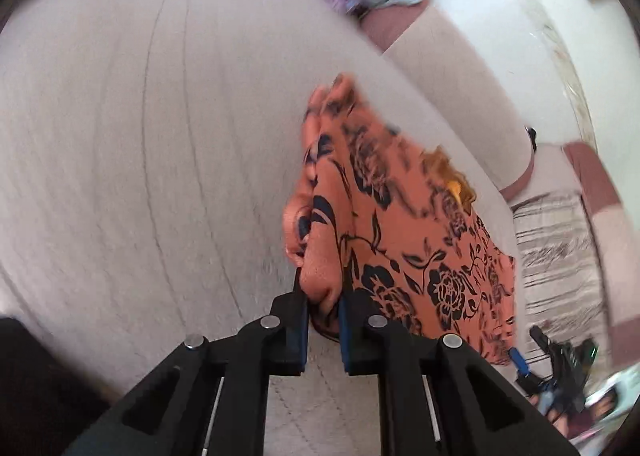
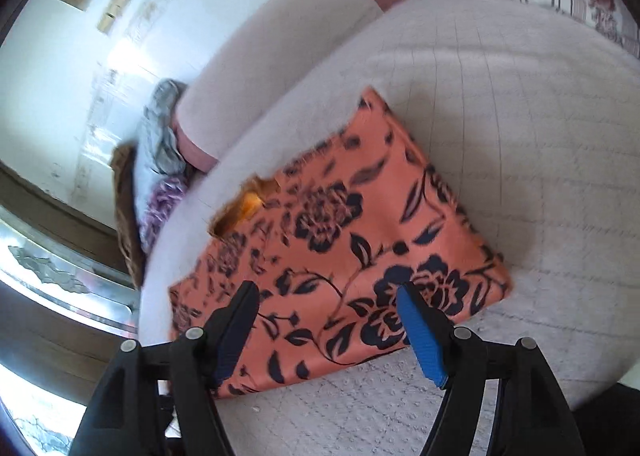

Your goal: Fold small clothes

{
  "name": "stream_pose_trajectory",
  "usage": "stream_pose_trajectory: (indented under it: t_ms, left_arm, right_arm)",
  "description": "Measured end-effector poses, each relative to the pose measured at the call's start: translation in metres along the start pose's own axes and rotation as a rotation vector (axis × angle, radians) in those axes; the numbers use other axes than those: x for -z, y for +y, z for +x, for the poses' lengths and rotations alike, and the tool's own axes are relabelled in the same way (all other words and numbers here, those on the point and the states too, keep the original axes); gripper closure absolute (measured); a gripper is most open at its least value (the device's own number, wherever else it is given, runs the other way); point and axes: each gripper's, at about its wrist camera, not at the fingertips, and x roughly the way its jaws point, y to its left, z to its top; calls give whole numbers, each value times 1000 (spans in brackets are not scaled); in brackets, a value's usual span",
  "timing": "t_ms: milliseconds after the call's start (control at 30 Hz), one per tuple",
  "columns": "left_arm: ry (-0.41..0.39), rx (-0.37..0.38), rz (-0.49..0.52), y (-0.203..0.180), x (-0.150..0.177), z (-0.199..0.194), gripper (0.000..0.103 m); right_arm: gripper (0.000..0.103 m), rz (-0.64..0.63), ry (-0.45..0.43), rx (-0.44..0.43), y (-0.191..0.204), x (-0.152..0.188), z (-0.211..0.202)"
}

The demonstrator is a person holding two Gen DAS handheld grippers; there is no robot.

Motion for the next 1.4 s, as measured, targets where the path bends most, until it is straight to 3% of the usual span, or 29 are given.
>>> stream_pose_trajectory:
  t_ms: [33, 100, 167, 233, 300, 333, 400, 467, 600, 700, 800, 900, 1000, 1033, 1100, 1133, 1167, 1200, 1233, 1300, 1400]
  left_arm:
    - [15, -15, 8, 2, 2, 5, 90]
    - [121, -59, -37, 24, 11, 39, 86]
    - [108, 5, -81, 30, 6, 35, 84]
    - [99, -40, -35, 16, -1, 25, 69]
    - [41, -95, 56, 0, -13, 12, 57]
    - [12, -87, 78, -6, -22, 5, 45]
    - [-26, -78, 97, -15, -41, 6, 36]
    - [-27, -85, 151, -29, -66, 25, 36]
    - [69, -94, 188, -37, -109, 87, 37]
    - [109, -229, 254, -38, -128, 135, 84]
    - [94, -218, 213, -33, -140, 141, 84]
    - [73, -257, 278, -41, -133, 140, 82]
    - [82, -255, 248, -43, -130, 142, 82]
    - [87, -253, 236, -35, -135, 134, 82]
    - [93, -258, 240, -32, -138, 128, 81]
    - [93, -259, 244, -28, -141, 121, 80]
    - [93, -262, 246, -28, -141, 118, 77]
    - [91, -273, 245, -30, -142, 115, 67]
    - [88, -292, 239, -31, -144, 113, 52]
    - [58, -321, 230, -33, -139, 94, 40]
    - [-27, -298, 268, -44, -119, 57, 32]
  right_arm:
    - [29, -1, 17, 5, -11, 2, 0]
    - [29, -1, 56, 51, -18, 4, 17]
    - [29, 18, 85, 56, -29, 6, 28]
    - [28, 29, 71, 35, -31, 5, 27]
    - [28, 23, 84, 21, -33, 5, 29]
    - [28, 17, 91, 16, -34, 4, 29]
    - [28, 10, 108, 6, -34, 0, 27]
    - [28, 13, 121, -4, -34, -2, 27]
    - [28, 19, 138, -27, -34, -8, 24]
    - [28, 14, 143, -43, -31, -14, 23]
    - [28, 23, 172, -105, -29, -28, 25]
    - [27, 65, 144, -216, -28, -65, 36]
    - [27, 164, 171, -292, -38, -112, 75]
    - [27, 183, 184, -290, -43, -126, 90]
    - [27, 254, 182, -194, -64, -151, 119]
    - [28, 327, 164, -218, -79, -159, 126]
    - [28, 373, 153, -241, -84, -161, 126]
    - [28, 410, 147, -248, -85, -161, 122]
    - [27, 388, 143, -240, -79, -160, 116]
    - [27, 281, 147, -207, -61, -150, 96]
    - [23, 158, 148, -161, -44, -111, 53]
